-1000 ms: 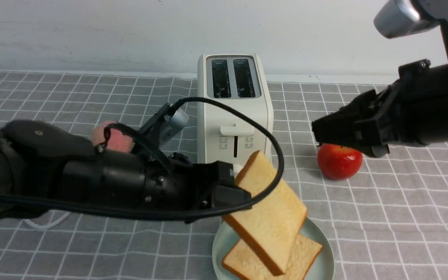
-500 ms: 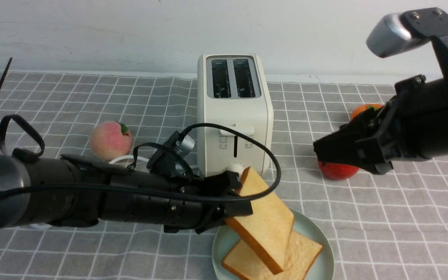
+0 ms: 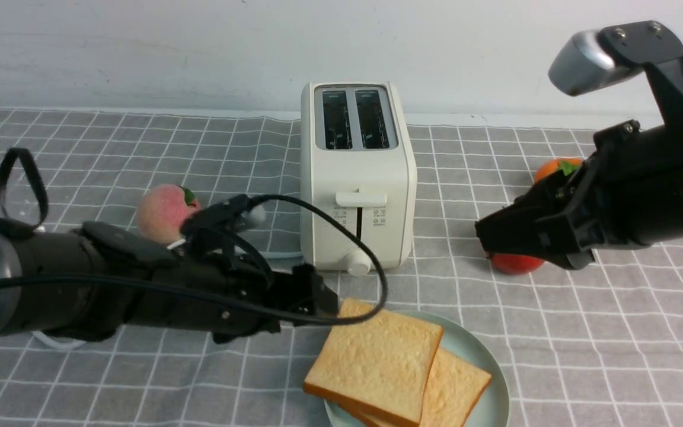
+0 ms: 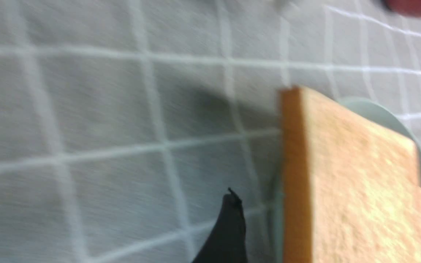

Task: Take toasted bread from bread machine on grey coffee table place on plate.

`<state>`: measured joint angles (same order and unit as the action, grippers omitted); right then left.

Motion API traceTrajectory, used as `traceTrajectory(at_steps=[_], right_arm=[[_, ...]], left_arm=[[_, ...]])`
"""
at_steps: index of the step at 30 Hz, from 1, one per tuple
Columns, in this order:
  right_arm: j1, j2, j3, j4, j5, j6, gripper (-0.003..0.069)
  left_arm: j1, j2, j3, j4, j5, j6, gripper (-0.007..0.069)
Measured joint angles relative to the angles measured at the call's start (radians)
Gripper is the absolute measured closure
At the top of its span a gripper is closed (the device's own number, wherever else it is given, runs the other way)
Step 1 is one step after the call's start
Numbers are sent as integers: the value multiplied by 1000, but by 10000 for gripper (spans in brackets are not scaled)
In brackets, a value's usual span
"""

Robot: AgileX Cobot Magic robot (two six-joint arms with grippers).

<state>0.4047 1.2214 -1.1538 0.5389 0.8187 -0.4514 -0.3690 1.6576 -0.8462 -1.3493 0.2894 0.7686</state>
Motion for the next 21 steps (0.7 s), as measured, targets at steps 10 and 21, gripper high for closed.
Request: traceTrajectory(at_steps=[10,21], right_arm=[[0,0,0,-58,3,123,643],[0,-11,8,-343,3,498,678]], left_arm=[[250,-195,-1,283,483,-272,237],[118,-494,-1,497,710,-473,638]])
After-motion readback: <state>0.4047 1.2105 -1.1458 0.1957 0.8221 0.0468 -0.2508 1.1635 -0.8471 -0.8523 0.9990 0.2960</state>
